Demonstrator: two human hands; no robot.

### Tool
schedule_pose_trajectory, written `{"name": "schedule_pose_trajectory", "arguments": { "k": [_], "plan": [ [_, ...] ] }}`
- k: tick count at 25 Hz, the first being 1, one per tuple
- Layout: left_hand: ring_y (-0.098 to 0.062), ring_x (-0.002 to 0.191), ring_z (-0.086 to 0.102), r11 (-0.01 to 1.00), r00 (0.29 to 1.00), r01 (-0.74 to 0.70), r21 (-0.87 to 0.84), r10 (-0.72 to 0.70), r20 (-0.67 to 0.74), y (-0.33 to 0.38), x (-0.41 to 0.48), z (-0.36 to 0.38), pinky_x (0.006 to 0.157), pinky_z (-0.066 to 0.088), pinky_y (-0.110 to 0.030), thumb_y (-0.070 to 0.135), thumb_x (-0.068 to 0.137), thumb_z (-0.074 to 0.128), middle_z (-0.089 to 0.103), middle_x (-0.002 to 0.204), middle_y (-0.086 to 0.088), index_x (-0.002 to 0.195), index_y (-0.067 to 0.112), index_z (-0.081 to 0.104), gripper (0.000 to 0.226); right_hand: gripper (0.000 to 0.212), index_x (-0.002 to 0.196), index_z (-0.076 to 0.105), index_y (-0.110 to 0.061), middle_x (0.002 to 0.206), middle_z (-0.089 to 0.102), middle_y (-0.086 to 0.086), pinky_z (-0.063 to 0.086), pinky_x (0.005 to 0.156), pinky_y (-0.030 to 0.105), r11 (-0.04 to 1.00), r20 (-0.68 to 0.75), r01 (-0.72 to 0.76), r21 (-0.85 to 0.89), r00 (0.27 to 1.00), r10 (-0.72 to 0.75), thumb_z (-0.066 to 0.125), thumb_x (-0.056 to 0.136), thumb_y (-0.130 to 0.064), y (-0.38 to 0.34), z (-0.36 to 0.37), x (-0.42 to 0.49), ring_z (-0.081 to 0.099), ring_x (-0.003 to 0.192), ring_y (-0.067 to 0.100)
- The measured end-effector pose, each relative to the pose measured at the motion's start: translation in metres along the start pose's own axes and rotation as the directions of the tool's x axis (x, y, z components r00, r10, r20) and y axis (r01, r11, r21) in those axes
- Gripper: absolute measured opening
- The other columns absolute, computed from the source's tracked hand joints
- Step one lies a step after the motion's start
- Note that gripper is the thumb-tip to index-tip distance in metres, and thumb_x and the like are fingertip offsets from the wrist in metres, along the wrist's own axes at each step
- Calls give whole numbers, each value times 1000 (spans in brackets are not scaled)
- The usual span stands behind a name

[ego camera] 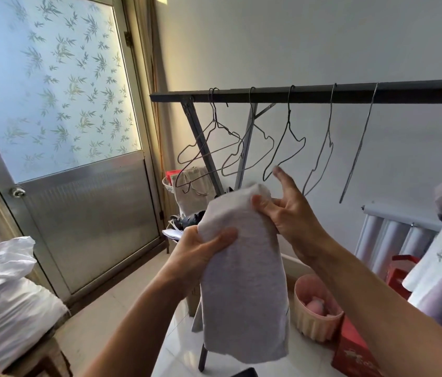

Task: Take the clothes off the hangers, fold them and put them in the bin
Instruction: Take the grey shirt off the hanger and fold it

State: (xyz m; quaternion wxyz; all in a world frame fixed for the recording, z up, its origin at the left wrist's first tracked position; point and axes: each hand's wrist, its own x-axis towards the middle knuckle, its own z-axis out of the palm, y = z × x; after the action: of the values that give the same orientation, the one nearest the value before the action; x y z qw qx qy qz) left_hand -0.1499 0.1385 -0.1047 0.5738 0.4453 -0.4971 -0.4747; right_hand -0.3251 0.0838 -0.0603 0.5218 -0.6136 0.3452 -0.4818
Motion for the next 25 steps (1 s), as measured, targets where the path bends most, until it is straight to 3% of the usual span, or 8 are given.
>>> {"name": "schedule_pose_trajectory", "arguments": {
  "k": [6,10,13,16,18,20,22,25],
  "plan": [
    [-23,85,72,992,994,-107,71,107,14,17,3,-1,71,59,-28,24,78,69,75,94,-14,105,3,72,34,76,127,57,-23,107,66,0,55,69,19,958,305,16,-286,949,75,90,59,-30,8,-12,-12,69,88,4],
    [-19,77,71,986,991,-136,94,133,35,25,5,-3,64,57,-25,28,77,68,75,83,-8,97,4,73,32,34,100,68,-21,88,71,-4,52,62,14,955,205,82,-284,979,-24,85,70,-17,10,-10,-16,68,77,-1],
    [-16,69,68,981,981,-159,113,169,-94,28,9,-6,58,56,-25,36,72,70,73,75,-3,89,7,74,33,32,103,69,-21,91,74,-5,54,65,17,974,127,55,-219,992,-27,82,74,-19,14,-7,-15,70,81,2],
    [-11,78,68,979,954,-174,109,195,-227,19,12,-12,60,54,-21,44,69,71,73,83,3,102,12,68,46,23,101,71,-22,91,76,-6,58,71,26,979,65,51,-197,997,-39,78,79,-22,14,-4,-11,72,84,9],
    [-15,92,71,994,987,-109,19,111,-114,6,8,-13,68,55,-20,51,64,77,75,100,-1,117,12,59,68,16,94,72,-20,88,76,-2,59,68,27,988,41,15,-151,999,-9,77,79,-25,10,-3,-9,73,79,12],
    [-25,100,70,1000,999,-14,-18,15,40,-8,4,-9,79,58,-31,54,55,86,73,109,-11,120,5,58,86,12,89,70,-16,79,76,0,56,57,23,998,35,-47,-52,998,49,76,80,-23,7,-3,-8,72,69,12],
    [-30,94,71,998,998,35,-61,-32,50,-15,2,-5,80,59,-35,44,56,90,73,105,-19,110,-4,65,77,10,88,68,-11,67,74,-3,51,49,18,996,31,-87,32,996,86,73,83,-18,6,-3,-8,70,59,9],
    [-23,72,71,986,995,71,-149,-80,-57,-14,4,-1,65,60,-29,24,71,83,75,86,-16,90,-6,70,38,23,93,65,0,68,72,4,54,51,22,971,89,-187,146,981,175,72,82,-19,6,-6,-9,70,61,13]
  ]
}}
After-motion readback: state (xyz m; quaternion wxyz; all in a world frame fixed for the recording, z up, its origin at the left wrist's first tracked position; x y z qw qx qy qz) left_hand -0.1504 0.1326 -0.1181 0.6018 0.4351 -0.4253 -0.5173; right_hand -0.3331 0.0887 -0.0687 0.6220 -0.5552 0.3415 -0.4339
